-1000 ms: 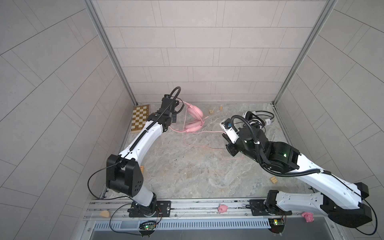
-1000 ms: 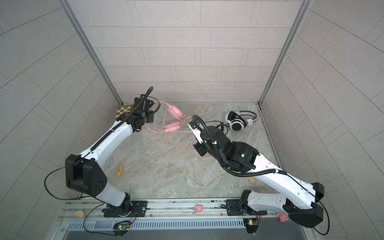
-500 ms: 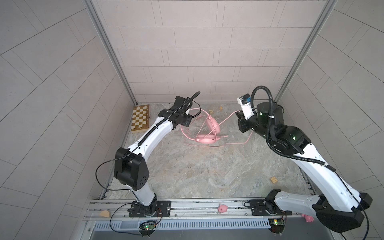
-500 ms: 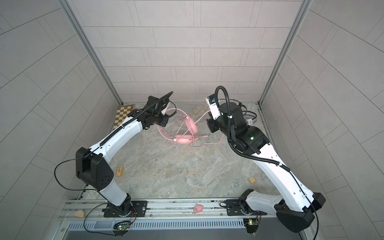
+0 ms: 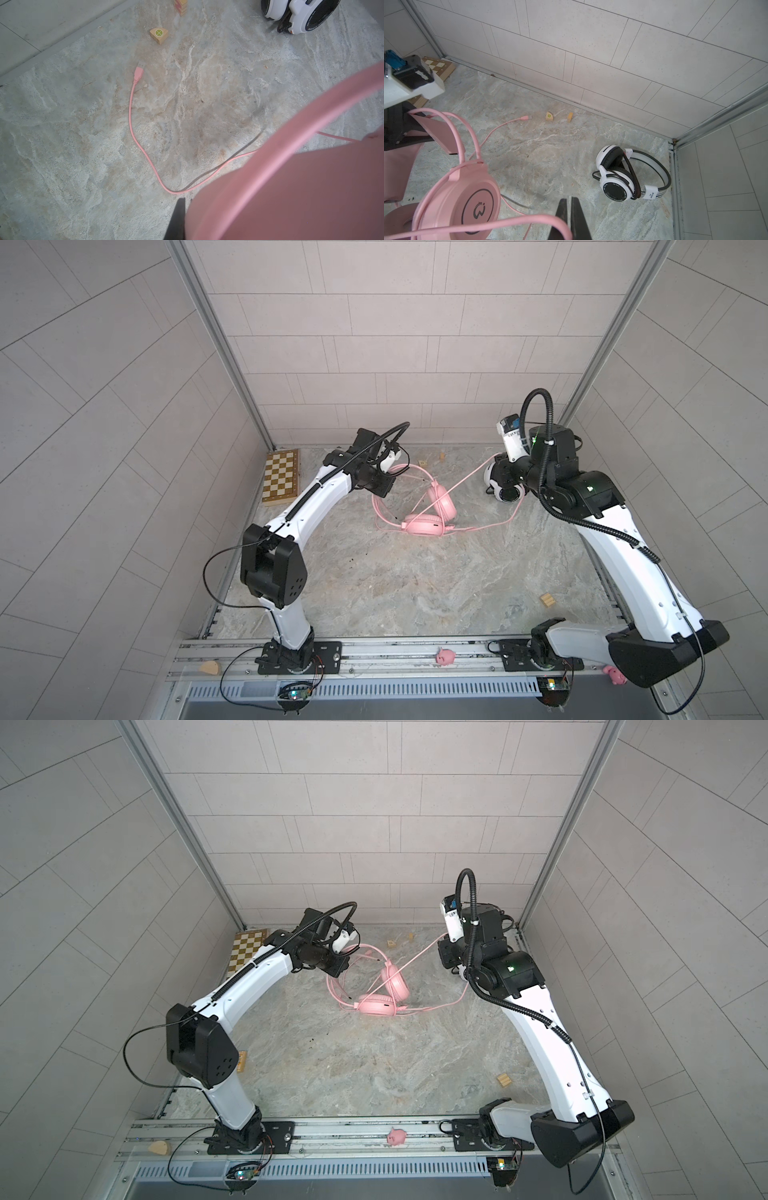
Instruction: Wrap the headphones
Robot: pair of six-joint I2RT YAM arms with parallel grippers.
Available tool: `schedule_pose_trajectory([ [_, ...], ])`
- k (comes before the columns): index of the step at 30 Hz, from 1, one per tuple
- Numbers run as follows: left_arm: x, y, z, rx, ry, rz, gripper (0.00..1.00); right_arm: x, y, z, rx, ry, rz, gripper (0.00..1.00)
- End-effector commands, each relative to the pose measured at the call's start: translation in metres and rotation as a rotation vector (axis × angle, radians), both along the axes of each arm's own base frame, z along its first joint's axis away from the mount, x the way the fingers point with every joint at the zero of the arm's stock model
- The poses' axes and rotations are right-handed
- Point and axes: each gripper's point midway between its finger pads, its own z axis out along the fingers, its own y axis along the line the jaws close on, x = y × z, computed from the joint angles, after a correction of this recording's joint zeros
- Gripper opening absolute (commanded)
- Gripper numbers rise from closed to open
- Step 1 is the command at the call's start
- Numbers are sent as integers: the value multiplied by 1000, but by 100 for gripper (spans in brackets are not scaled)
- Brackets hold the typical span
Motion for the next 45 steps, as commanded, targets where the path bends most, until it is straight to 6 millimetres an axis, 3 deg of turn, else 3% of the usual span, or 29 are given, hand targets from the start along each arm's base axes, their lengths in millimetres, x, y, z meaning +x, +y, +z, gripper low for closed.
schedule_pose_trajectory([
  [1, -16, 6, 25, 9, -65, -79, 0, 2, -34, 32, -86, -103, -133, 0],
  [6, -20, 11, 37, 24, -119, -99, 0, 0, -48, 33, -183, -108, -167, 0],
  [11, -21, 19, 48, 46, -186, -79, 0, 2, -47, 33, -218, -93, -154, 0],
  [20, -38, -2, 47, -7, -174, -208, 0, 11, -49, 47, -247, -162, -172, 0],
  [24, -50, -17, 39, -4, -137, -288, 0, 24, -39, 65, -213, -222, -144, 0],
  [31, -75, -50, 21, -2, -55, -427, 0, 48, 2, 86, -43, -271, -8, 0],
  [36, -94, -73, 17, -37, -17, -503, 0, 63, 24, 77, 57, -250, 55, 0],
  [40, -103, -85, 22, -90, 2, -539, 0, 73, 37, 58, 122, -205, 86, 0],
  [45, -108, -90, 34, -139, -8, -551, 0, 82, 33, 29, 137, -147, 34, 0],
])
